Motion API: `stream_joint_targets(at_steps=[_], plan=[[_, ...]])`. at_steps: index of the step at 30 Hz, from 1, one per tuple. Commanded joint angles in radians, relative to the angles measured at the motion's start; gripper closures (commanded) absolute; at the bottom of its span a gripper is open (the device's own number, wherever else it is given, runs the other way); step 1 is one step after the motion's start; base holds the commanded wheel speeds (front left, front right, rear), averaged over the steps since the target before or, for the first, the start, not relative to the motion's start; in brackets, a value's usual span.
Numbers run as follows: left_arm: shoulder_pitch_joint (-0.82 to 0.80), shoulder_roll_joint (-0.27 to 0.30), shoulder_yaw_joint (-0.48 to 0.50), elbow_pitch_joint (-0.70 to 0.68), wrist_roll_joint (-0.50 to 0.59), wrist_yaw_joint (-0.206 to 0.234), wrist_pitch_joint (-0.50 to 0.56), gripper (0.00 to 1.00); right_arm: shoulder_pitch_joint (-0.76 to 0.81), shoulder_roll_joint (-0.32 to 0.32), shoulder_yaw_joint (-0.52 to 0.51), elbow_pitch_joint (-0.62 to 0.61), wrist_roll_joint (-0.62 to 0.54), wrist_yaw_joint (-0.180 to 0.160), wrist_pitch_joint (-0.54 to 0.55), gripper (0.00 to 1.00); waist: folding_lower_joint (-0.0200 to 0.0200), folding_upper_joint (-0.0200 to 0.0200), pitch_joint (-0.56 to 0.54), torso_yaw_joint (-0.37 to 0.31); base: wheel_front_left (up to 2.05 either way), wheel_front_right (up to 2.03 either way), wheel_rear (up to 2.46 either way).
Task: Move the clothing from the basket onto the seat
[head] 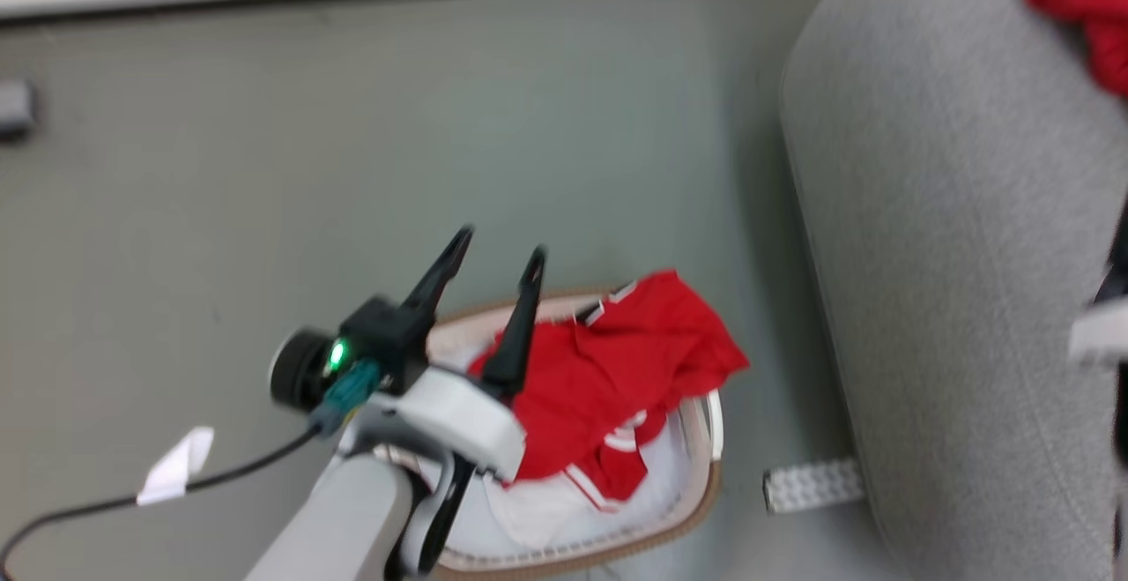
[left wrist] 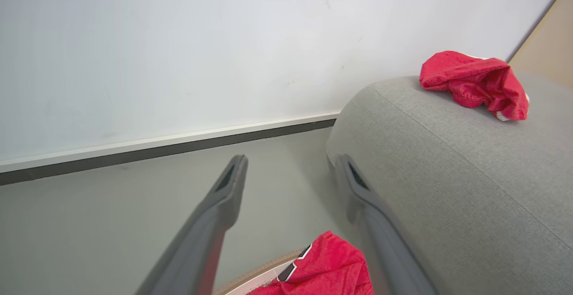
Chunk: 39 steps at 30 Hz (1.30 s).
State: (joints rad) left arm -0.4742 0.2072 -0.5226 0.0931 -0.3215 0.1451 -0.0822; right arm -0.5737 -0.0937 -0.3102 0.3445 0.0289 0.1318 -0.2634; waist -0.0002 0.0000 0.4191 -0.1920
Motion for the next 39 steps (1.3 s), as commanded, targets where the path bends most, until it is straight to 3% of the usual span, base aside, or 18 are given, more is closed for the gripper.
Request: stream_joint_targets(at_steps=[1, 8, 17, 28, 39], plan=[[0.029, 0.008, 0.003, 0.010, -0.008, 0.003, -0.010, 0.00, 0.046, 0.002, 0.009, -0.017, 0.009, -0.002, -0.001, 0.00, 0.0002, 0.0000, -0.126, 0.032, 0.00, 0.00, 0.00], [0.167, 0.011, 0.060, 0.100, -0.062, 0.045, -0.115, 0.00, 0.344, 0.015, 0.108, -0.157, 0.013, -0.002, -0.001, 0.00, 0.0002, 0.0000, -0.285, 0.108, 0.00, 0.00, 0.00], [0.335, 0.012, 0.135, 0.172, -0.080, 0.078, -0.182, 0.00, 0.558, 0.039, 0.189, -0.182, 0.024, -0.002, -0.001, 0.00, 0.0002, 0.0000, -0.414, 0.182, 0.00, 0.00, 0.00], [0.421, -0.020, 0.227, 0.123, -0.010, 0.048, -0.182, 0.00, 0.599, 0.043, 0.209, -0.124, 0.109, -0.002, -0.001, 0.00, 0.0002, 0.0000, -0.447, 0.228, 0.00, 0.00, 0.00], [0.439, -0.058, 0.279, 0.120, 0.044, 0.011, -0.182, 0.00, 0.591, 0.043, 0.221, -0.109, 0.129, -0.002, -0.001, 0.00, 0.0002, 0.0000, -0.441, 0.225, 0.00, 0.00, 0.00]])
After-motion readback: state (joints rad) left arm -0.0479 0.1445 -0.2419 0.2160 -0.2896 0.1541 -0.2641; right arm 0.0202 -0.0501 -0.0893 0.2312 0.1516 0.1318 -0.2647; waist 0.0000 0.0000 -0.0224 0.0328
